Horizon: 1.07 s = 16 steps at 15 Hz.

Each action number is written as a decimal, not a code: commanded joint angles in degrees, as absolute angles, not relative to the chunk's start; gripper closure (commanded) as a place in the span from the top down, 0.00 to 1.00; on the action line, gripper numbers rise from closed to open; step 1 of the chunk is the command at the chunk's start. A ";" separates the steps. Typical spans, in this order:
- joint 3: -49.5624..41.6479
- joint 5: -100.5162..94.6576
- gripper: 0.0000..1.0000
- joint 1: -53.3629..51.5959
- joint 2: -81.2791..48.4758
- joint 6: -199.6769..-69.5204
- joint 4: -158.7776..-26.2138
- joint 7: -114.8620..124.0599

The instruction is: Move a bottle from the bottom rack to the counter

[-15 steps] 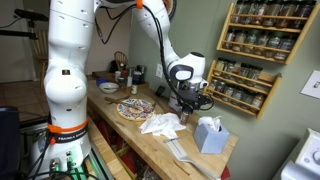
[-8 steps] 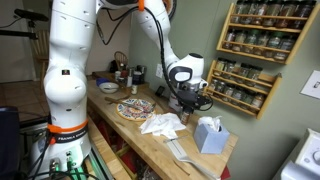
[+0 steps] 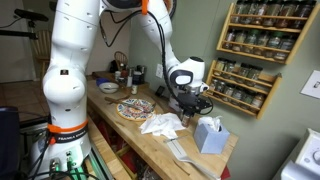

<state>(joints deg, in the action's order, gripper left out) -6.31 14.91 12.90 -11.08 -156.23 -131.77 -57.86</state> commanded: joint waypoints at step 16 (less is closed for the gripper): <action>-3.82 20.83 1.00 18.82 -5.08 -142.49 -127.86 -73.46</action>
<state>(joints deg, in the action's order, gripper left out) -3.67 18.54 17.81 -9.35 -151.29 -128.02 -67.92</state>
